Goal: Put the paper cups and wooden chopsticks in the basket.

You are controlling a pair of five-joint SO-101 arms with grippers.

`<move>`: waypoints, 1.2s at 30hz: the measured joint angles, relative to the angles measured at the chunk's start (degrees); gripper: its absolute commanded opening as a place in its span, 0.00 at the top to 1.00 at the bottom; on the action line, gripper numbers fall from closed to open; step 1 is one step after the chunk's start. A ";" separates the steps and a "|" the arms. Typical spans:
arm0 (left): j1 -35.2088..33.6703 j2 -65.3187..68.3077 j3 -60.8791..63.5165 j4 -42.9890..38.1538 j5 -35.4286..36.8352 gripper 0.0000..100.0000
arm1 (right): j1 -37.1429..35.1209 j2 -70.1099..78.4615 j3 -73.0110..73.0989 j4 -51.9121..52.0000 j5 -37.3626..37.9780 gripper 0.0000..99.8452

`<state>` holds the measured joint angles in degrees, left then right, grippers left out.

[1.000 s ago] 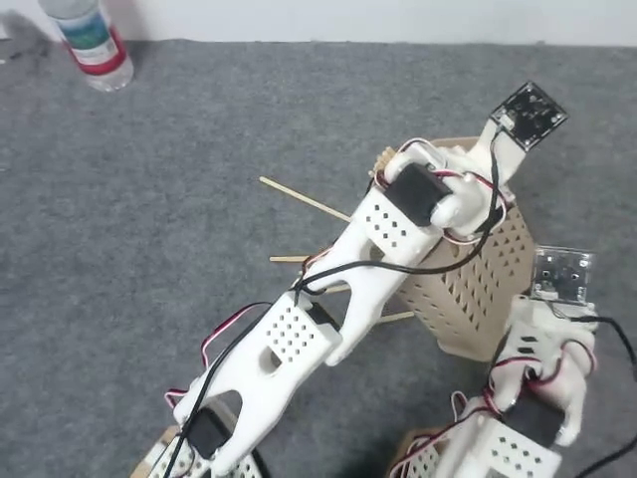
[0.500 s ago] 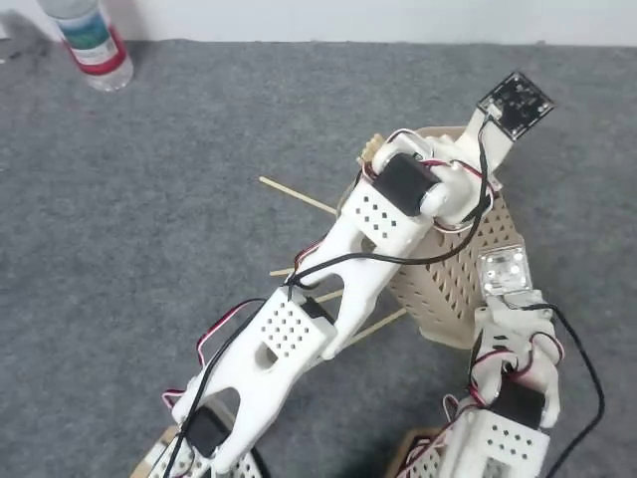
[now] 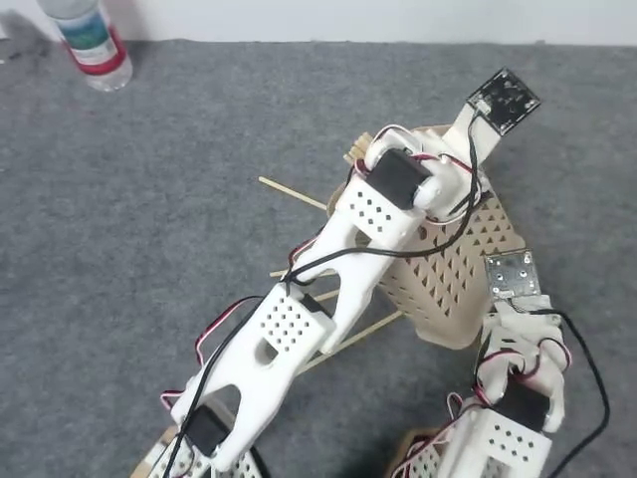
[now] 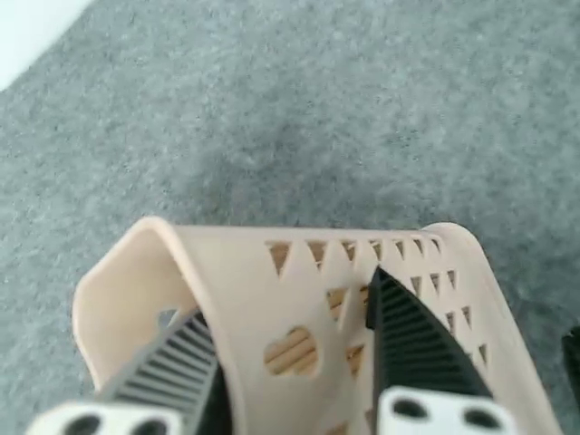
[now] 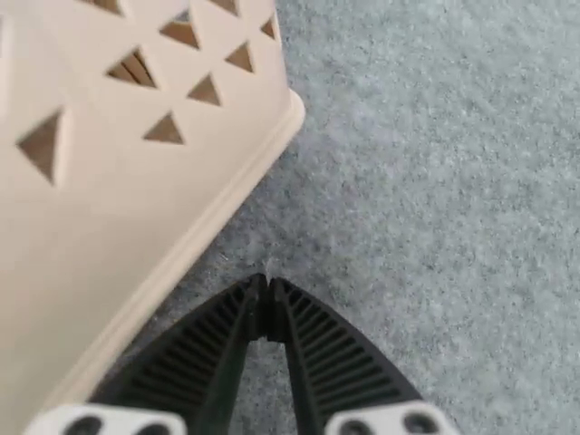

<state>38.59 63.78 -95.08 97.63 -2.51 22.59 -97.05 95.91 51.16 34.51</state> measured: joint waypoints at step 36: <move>9.67 -7.38 0.79 1.67 3.52 0.80 | 21.63 0.00 -2.02 -6.15 -16.44 0.99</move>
<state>48.26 56.40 -94.29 99.30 1.01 44.22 -97.05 93.89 45.01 18.07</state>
